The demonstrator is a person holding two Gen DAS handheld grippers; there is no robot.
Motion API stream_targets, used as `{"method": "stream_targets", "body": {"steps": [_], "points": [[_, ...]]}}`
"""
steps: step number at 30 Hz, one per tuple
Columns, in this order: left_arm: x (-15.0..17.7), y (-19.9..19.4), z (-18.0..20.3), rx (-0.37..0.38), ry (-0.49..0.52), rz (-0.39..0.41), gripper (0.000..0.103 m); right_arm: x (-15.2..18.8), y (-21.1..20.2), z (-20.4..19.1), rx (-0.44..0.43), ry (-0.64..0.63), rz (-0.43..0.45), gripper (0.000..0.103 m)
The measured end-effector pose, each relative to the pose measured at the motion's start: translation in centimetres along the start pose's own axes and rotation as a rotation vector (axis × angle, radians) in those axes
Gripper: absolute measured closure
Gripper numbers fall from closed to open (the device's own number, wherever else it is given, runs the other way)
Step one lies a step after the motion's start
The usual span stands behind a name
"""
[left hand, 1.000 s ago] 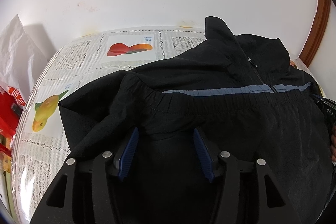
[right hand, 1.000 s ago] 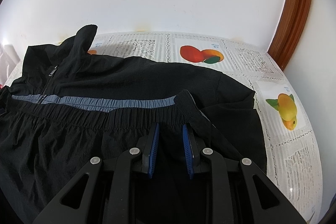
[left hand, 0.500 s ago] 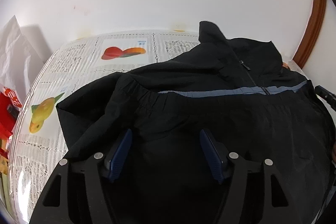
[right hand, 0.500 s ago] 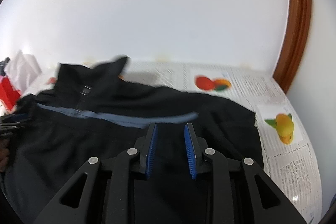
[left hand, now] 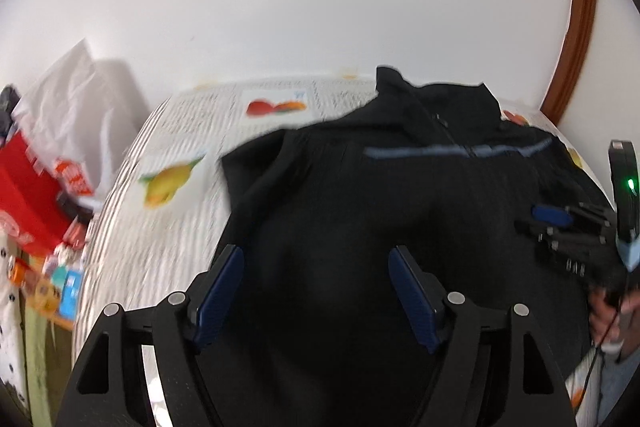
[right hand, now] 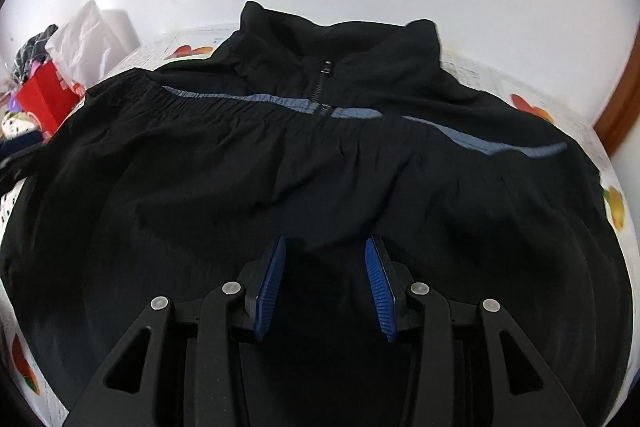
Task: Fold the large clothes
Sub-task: 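Release the bundle and lift both grippers away from it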
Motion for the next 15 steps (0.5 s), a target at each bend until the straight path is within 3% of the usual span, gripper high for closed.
{"method": "stream_targets", "body": {"steps": [7,15], "points": [[5.3,-4.2,-3.2,-0.005,-0.043,-0.026,0.03,5.3,-4.3,-2.5,0.008,-0.036,-0.022,0.062],[10.6,-7.8,-5.5,-0.042,-0.079,-0.039,0.03,12.6,-11.0,-5.2,0.004,-0.064,0.021,0.062]]}}
Point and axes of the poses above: each gripper's, at about its wrist camera, not at the fingertips, and y roughly the way its jaws point, z to its right, x to its underside, the point moved 8 cm from there along y, roughly the way its jaws point, and after that the axes turned 6 degrees about -x, right-handed, at the moved point
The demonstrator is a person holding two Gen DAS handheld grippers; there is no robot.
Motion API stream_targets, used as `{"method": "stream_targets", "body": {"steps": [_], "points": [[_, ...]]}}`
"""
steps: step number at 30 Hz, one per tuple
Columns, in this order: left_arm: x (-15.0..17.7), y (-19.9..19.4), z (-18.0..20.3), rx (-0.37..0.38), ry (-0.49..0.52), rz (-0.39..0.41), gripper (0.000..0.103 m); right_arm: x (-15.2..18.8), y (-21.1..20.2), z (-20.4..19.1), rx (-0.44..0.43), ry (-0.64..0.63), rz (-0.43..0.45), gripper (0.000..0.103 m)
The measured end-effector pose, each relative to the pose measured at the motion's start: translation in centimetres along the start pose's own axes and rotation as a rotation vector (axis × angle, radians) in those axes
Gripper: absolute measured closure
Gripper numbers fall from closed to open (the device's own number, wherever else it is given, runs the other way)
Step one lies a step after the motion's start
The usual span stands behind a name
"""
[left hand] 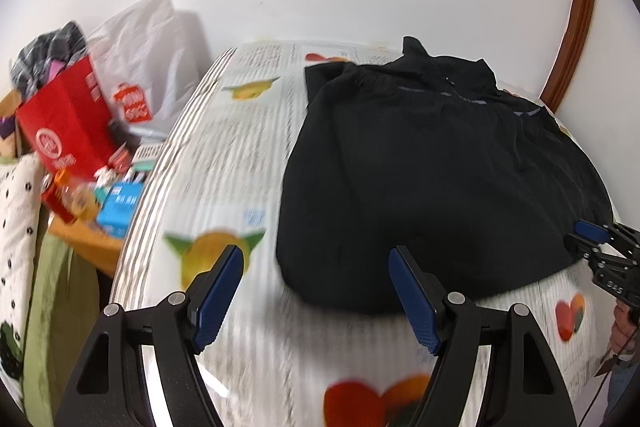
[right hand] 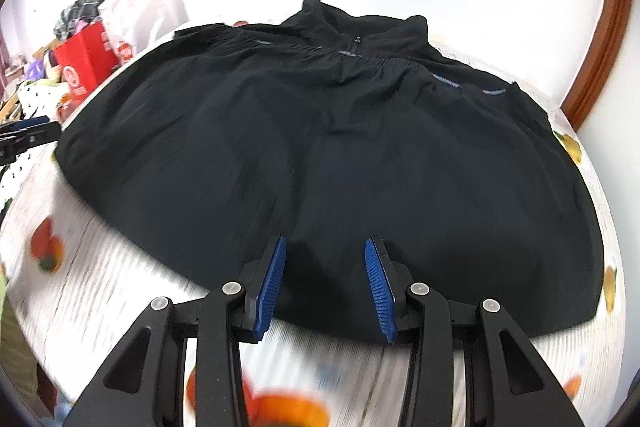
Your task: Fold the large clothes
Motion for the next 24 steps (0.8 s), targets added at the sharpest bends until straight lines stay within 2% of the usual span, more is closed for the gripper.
{"method": "stream_targets", "body": {"steps": [4,7,10,17,24], "points": [[2.5,-0.7,-1.5,-0.009,-0.043,-0.025,0.03,1.0,-2.0,-1.7,-0.009,-0.019,0.025,0.061],[4.2,-1.4,-2.9,-0.009,-0.09,-0.039,0.03,0.9,-2.1,-4.6,-0.028,-0.068,0.039,0.057],[5.5,-2.2,-4.1,-0.023,-0.11,-0.039,0.03,0.2,-1.2,-9.5,-0.075,-0.173,0.037,0.047],[8.6,-3.6,-7.4,-0.053,-0.137,-0.061,0.03,-1.5,1.8,-19.1,-0.133,-0.377,0.028,0.046],[10.5,-3.6,-9.1,-0.038,-0.162,-0.074,0.03,-2.8,4.6,-24.1,-0.142,-0.498,0.014,0.046]]}}
Point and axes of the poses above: each gripper's, at about its wrist camera, not at the fingertips, and y roughly the way its jaws point, z to its right, x to its underside, the point moved 8 cm from there along y, roughly the way its jaws point, and after that the axes turned 6 degrees about -x, right-handed, at the moved point
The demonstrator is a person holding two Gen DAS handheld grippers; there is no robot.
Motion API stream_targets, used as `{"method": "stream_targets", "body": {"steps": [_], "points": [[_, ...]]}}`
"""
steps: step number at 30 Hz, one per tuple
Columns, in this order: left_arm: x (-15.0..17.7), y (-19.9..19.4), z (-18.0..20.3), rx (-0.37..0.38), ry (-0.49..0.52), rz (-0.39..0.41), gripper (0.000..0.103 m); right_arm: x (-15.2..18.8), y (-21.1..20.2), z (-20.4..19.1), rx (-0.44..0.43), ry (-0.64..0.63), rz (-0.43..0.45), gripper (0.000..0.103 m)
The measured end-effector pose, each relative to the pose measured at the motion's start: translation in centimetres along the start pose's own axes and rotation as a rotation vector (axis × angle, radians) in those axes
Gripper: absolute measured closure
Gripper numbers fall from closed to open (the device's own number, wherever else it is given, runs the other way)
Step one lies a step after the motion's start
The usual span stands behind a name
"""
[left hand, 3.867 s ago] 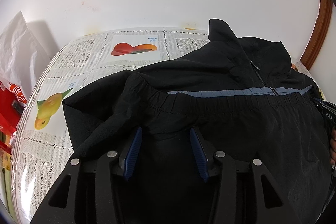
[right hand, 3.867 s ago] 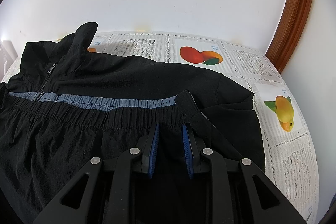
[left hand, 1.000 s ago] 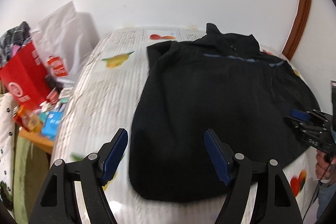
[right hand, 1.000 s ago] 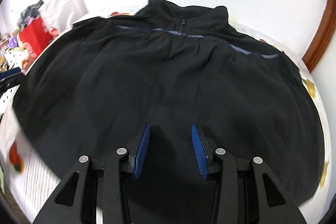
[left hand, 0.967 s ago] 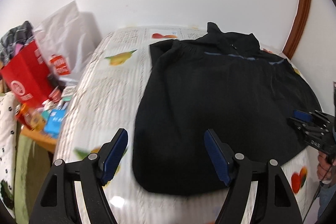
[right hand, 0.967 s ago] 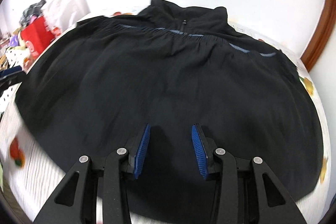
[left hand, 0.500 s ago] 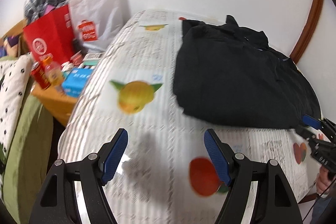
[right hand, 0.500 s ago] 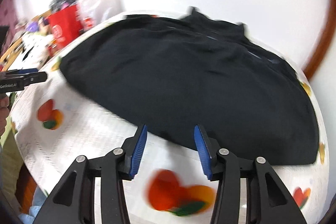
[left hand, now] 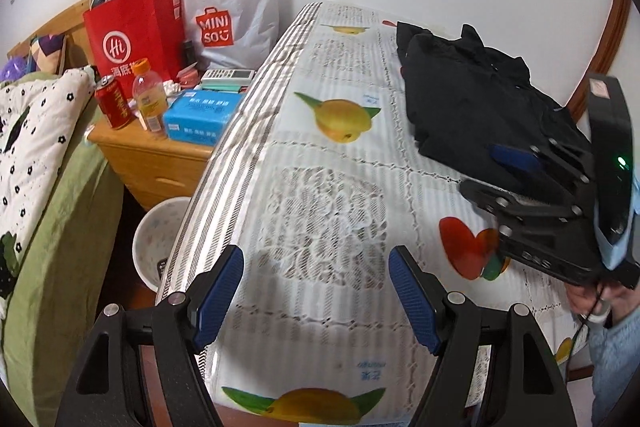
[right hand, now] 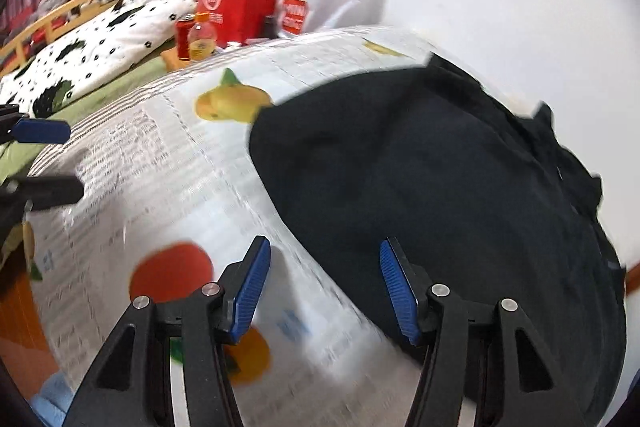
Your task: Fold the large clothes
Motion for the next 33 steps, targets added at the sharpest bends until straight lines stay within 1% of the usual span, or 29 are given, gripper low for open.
{"method": "stream_targets", "body": {"steps": [2,4,6,8,10,11,12,13,16,18,21,24,25,28,31,32,33], "points": [[0.1,0.1,-0.2,0.015,-0.009,-0.002,0.03,-1.2,0.7,-0.4,0.012,-0.024,0.007,0.047],[0.0,0.0,-0.2,0.028,-0.01,0.001,0.03,-2.3,1.6,-0.6,0.011,-0.02,0.003,0.047],[-0.1,-0.1,-0.1,0.037,-0.01,0.004,0.03,-3.2,2.5,0.0,0.016,0.01,-0.007,0.052],[-0.2,-0.1,0.2,0.045,-0.007,0.006,0.03,-4.0,3.3,0.7,0.006,0.054,-0.017,0.069],[-0.5,-0.1,0.6,0.05,-0.004,0.006,0.03,-4.7,3.5,1.5,0.008,0.094,0.003,0.085],[-0.7,-0.1,0.9,0.054,-0.003,0.007,0.03,-4.9,3.5,1.6,0.005,0.106,0.006,0.09],[-0.9,-0.1,1.2,0.059,-0.003,0.01,0.03,-5.2,3.2,2.0,-0.01,0.131,0.018,0.092],[-1.2,-0.1,1.5,0.062,-0.003,0.011,0.03,-5.5,2.7,2.4,-0.028,0.157,0.036,0.096],[-1.8,-0.3,2.7,0.068,0.004,0.016,0.03,-6.6,-0.1,4.5,-0.081,0.242,0.134,0.097],[-2.3,-0.4,3.7,0.068,0.017,0.026,0.03,-7.2,-3.3,6.9,-0.072,0.305,0.223,0.097],[-3.1,-0.7,5.6,0.071,0.038,0.036,0.03,-7.1,-7.0,10.6,-0.043,0.37,0.314,0.098],[-4.0,-0.9,7.5,0.072,0.062,0.062,0.03,-5.2,-10.8,15.2,0.009,0.451,0.394,0.098],[-4.3,-1.0,8.0,0.068,0.065,0.073,0.03,-4.8,-11.5,16.1,0.024,0.47,0.409,0.099],[-5.5,-1.0,9.8,0.076,0.076,0.095,0.03,-1.7,-14.0,20.3,0.069,0.571,0.467,0.099],[-6.0,-1.1,11.6,0.094,0.086,0.114,0.03,1.4,-15.3,23.4,0.093,0.666,0.508,0.099],[-6.2,-1.2,12.3,0.102,0.091,0.12,0.03,3.0,-15.6,24.5,0.107,0.707,0.523,0.099],[-6.2,-1.2,13.0,0.112,0.097,0.125,0.03,3.8,-15.7,25.0,0.115,0.726,0.525,0.099]]}}
Point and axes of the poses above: each gripper's, at about its wrist camera, not at the fingertips, and y roughly the way its jaws point, z to its right, x to its underside, the point moved 8 cm from there along y, roughly the way its jaws point, and after that the axes turned 6 degrees about -x, right-handed, at the moved point
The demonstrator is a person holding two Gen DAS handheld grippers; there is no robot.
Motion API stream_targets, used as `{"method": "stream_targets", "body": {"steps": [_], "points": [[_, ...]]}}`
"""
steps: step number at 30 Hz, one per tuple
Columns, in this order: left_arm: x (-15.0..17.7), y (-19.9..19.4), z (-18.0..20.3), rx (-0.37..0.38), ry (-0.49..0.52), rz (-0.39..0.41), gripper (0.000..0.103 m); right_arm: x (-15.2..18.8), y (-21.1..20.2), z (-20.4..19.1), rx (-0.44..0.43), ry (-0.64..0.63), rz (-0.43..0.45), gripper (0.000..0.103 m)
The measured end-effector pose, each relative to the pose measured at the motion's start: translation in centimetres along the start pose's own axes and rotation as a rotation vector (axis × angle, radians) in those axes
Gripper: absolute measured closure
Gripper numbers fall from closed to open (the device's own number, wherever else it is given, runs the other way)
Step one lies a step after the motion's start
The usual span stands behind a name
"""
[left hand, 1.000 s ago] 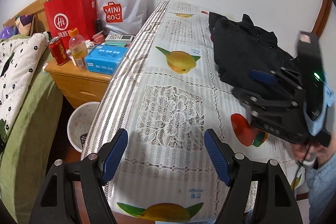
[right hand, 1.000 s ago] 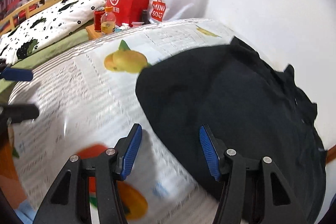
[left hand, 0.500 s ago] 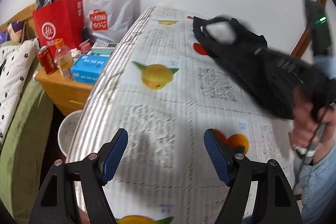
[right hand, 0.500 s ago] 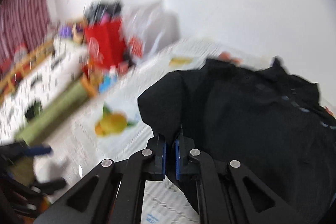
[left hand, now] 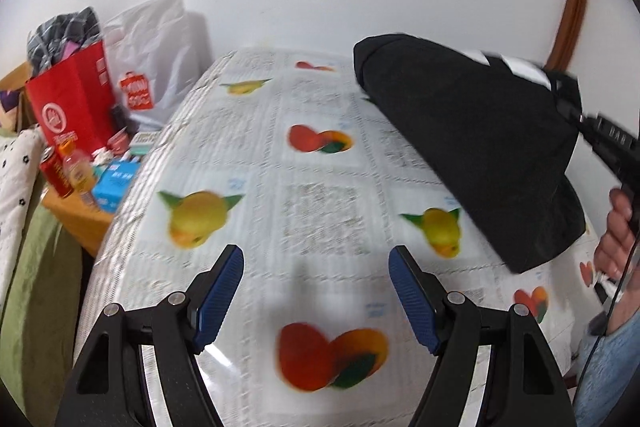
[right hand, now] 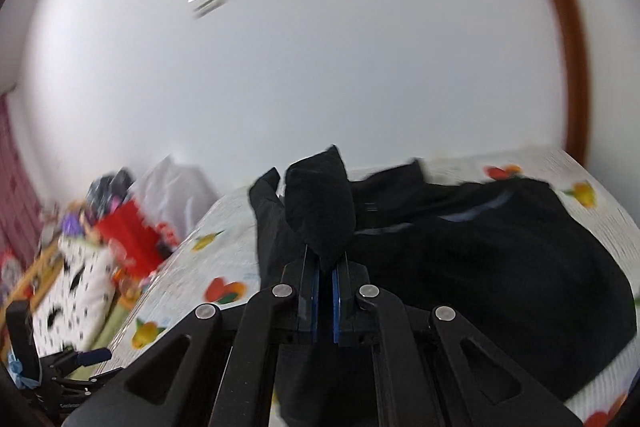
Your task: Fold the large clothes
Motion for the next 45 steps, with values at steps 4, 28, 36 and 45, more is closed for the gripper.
{"method": "stream_targets", "body": {"steps": [4,28,36,45], "points": [[-0.1,0.4,2.4,0.032,0.024,0.007,0.03,2.1,-0.9,4.7,0.08,0.074,-0.024,0.099],[1.6,2.5,15.7,0.192,0.189,-0.04,0.03,7.7,-8.5,20.0,0.438,-0.051,-0.222,0.066],[3.4,4.2,22.0,0.244,0.258,-0.096,0.031,9.3,-9.1,25.1,0.475,0.003,-0.265,0.066],[4.2,5.8,24.3,0.169,0.298,-0.114,0.036,10.9,-7.9,26.1,0.441,0.02,-0.289,0.066]]}}
Point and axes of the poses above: each gripper's, at about its wrist camera, not at the fingertips, and y roughly the way its jaws point, z to its right, x to its underside, the point moved 8 cm from there along y, roughly the way its jaws point, and after that the axes turned 6 degrees about -x, right-handed, at the moved point
